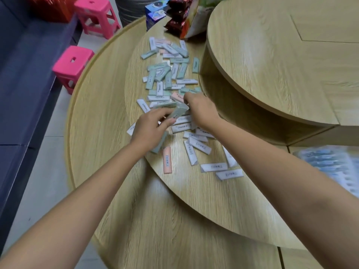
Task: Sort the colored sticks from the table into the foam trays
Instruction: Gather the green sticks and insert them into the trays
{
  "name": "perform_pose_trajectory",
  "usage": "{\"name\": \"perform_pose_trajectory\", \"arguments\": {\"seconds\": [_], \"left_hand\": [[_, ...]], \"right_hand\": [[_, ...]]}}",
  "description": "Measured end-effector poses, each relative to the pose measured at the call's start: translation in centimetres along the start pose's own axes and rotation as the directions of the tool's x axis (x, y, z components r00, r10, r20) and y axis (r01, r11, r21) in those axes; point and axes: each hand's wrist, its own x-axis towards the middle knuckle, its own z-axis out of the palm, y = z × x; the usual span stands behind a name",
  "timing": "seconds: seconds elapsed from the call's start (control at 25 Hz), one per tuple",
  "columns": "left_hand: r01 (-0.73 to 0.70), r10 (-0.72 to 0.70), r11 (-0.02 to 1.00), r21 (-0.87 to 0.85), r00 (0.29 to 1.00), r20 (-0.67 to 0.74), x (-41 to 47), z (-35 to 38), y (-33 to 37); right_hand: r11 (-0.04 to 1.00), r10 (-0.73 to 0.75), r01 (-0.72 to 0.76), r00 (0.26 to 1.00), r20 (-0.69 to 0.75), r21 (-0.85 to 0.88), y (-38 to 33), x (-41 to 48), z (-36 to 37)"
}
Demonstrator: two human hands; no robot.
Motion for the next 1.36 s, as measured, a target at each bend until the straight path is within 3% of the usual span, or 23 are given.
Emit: {"name": "perform_pose_trajectory", "arguments": {"seconds": [0.12, 0.32, 0.56, 0.8, 0.96, 1.08, 1.28, 1.36], "left_hand": [[0.025, -0.027, 0.997, -0.079, 0.999, -0.020, -2.1, 0.6, 2.6], [0.062, -0.063, 0.971, -0.233, 0.998, 0.000, -6.1, 4.5, 9.3], [0.069, -0.056, 0.958, -0.279, 0.997, 0.053, -10.3, 15.2, 20.5], [0.063, -0.018, 0.944, -0.323, 0.990, 0.139, -10.7, 25.9, 28.3], [0.050, -0.029, 0.964, -0.262, 0.996, 0.083, -9.1, 29.0, 29.8], [-0.058, 0.058, 0.997, -0.054, 0.998, 0.000, -8.0, 29.8, 29.6], [-0.082, 0.092, 0.993, -0.079, 0.987, 0.130, -6.9, 30.1, 28.5], [-0.123, 0.128, 0.992, -0.041, 0.979, 0.157, -6.7, 30.0, 27.7]], "right_hand": [[0.970, 0.079, -0.076, 0.997, -0.002, 0.233, 0.2, -2.2, -1.8], [0.795, 0.126, -0.126, 0.991, 0.042, 0.593, 4.0, -11.3, -6.8], [0.549, 0.254, -0.258, 0.958, 0.135, 0.795, 14.7, -26.4, -13.3], [0.383, 0.404, -0.332, 0.899, 0.167, 0.862, 26.0, -36.2, -16.0], [0.486, 0.386, -0.360, 0.906, 0.174, 0.796, 28.4, -36.8, -16.6], [0.571, 0.335, -0.324, 0.931, 0.146, 0.755, 28.6, -35.9, -15.9], [0.520, 0.370, -0.311, 0.921, 0.118, 0.796, 28.1, -34.7, -13.6], [0.577, 0.374, -0.297, 0.924, 0.077, 0.761, 27.9, -34.2, -12.8]]}}
